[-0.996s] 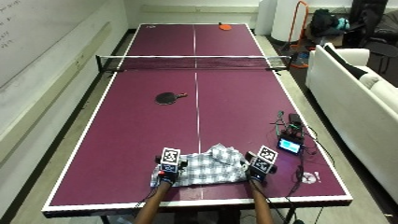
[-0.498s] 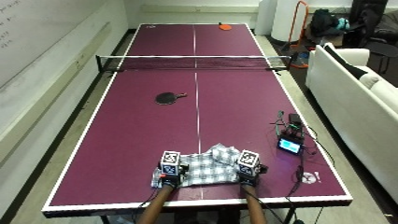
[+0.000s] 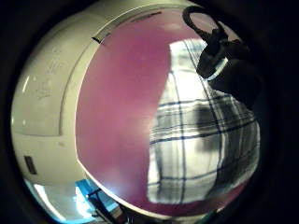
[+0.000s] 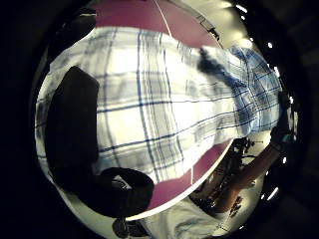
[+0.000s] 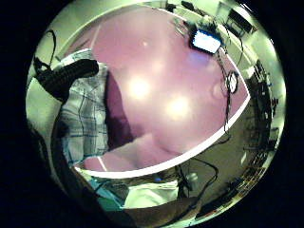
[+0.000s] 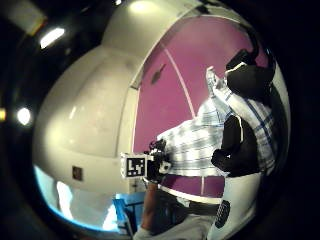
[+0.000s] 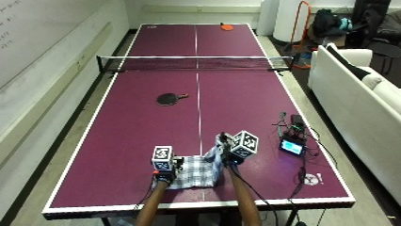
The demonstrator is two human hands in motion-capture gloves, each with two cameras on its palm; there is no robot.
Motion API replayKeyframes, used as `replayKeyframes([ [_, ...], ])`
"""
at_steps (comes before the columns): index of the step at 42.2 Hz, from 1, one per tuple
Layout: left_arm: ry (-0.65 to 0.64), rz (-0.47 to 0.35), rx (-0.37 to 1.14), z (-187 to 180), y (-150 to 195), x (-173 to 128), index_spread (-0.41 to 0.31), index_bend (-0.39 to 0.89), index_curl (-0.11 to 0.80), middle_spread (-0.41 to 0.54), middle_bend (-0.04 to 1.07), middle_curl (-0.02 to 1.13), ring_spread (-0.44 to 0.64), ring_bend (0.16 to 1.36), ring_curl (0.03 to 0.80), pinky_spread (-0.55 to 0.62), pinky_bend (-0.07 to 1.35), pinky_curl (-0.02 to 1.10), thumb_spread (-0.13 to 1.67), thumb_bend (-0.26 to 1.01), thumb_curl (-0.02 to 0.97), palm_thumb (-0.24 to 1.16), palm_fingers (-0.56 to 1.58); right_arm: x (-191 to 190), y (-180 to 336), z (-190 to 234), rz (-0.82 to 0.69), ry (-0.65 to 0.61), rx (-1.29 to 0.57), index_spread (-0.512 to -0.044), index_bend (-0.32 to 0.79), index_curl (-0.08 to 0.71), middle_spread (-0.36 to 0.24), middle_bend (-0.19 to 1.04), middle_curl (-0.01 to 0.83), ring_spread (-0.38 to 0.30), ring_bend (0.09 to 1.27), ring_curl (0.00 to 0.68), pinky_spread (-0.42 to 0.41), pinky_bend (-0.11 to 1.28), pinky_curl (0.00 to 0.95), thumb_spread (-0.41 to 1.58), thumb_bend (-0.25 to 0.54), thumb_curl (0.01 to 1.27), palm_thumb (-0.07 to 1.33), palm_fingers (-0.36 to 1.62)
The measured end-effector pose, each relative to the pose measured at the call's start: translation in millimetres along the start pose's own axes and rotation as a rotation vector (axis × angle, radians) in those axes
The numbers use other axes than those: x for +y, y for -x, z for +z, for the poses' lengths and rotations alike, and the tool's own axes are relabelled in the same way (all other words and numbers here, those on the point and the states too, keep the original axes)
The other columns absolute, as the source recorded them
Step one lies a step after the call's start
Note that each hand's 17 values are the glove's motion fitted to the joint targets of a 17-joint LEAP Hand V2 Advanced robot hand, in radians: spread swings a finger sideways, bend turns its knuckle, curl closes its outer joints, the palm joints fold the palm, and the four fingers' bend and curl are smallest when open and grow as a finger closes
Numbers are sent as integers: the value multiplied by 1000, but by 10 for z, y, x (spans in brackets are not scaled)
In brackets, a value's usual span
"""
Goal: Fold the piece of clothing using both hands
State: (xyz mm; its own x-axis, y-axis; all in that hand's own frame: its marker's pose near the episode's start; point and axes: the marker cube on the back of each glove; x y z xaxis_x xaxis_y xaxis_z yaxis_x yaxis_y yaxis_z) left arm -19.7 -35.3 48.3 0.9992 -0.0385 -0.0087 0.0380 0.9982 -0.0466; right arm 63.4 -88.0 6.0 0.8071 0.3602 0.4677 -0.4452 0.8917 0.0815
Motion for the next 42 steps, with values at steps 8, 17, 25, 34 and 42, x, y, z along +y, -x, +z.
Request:
replayKeyframes([
  [8, -99, -96, 85, -69, 605, -339, -112, 107, 290, -49, 188, 344, 74, 573, 348, 66, 487, 432, 1554, 28, 186, 211, 545, 249, 1186, 247, -244, 140, -159, -332, 82, 181, -264, 465, 457, -253, 877, 479, -354, 560, 394, 951, 60, 429, 1023, 1205],
  [17, -175, -180, 167, -341, 1156, -217, -112, 110, 277, -58, 185, 354, 62, 571, 345, 59, 482, 428, 1553, 41, 202, 242, 551, 1067, 2193, 382, -493, 280, -199, -332, 83, 190, -262, 457, 458, -255, 862, 479, -364, 553, 395, 876, 4, 471, 1036, 1197],
  [25, -192, -215, 101, -312, 1370, -57, -118, 112, 272, -61, 185, 359, 52, 572, 342, 57, 478, 426, 1554, 54, 213, 273, 564, 1573, 2550, 824, -603, 406, -96, -335, 81, 193, -263, 447, 459, -256, 856, 480, -368, 544, 394, 821, -21, 507, 1037, 1195],
  [34, -189, -202, 99, -325, 1323, -8, -119, 114, 269, -71, 183, 362, 49, 569, 339, 56, 471, 423, 1547, 57, 223, 291, 571, 1651, 2577, 935, -735, 484, -142, -342, 2, 164, -263, 467, 467, -258, 869, 485, -362, 561, 398, 783, -28, 537, 1024, 1155],
  [42, -204, -159, 112, -243, 1179, -109, -119, 114, 266, -73, 180, 364, 48, 567, 337, 56, 469, 422, 1538, 56, 232, 300, 573, 1251, 2025, 429, -651, 518, -33, -406, -22, 62, -220, 421, 456, -213, 742, 462, -163, 695, 445, 1019, -72, 441, 693, 652],
])
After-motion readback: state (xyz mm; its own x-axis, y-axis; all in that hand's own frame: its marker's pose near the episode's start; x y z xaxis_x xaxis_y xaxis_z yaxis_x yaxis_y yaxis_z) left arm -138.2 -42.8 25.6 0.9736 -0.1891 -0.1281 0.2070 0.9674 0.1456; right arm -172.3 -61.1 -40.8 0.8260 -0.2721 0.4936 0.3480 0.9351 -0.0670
